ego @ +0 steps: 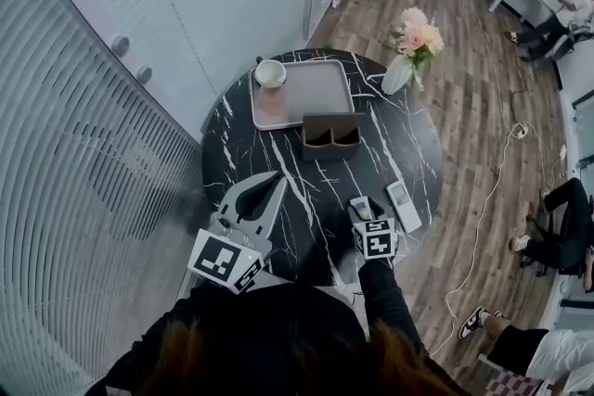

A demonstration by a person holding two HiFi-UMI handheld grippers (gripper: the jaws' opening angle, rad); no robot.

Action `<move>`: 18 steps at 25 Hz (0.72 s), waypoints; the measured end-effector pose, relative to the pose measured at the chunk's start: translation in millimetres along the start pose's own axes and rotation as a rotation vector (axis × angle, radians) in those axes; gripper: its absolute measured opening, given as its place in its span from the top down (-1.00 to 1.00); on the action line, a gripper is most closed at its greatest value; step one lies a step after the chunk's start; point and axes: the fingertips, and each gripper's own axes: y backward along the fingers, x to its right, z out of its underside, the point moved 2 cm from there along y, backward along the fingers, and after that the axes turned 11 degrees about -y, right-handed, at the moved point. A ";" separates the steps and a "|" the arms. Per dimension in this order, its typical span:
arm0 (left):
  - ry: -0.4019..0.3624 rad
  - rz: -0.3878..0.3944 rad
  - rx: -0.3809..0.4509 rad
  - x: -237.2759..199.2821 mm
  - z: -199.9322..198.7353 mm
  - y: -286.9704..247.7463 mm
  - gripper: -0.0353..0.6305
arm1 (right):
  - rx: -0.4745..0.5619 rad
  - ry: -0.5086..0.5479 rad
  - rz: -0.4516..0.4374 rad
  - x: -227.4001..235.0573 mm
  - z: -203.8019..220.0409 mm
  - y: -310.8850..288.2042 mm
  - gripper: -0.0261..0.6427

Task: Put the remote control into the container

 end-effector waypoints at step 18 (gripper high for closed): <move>0.001 -0.014 -0.025 -12.0 5.8 -0.7 0.87 | -0.194 -0.059 0.037 17.7 18.1 -40.9 0.15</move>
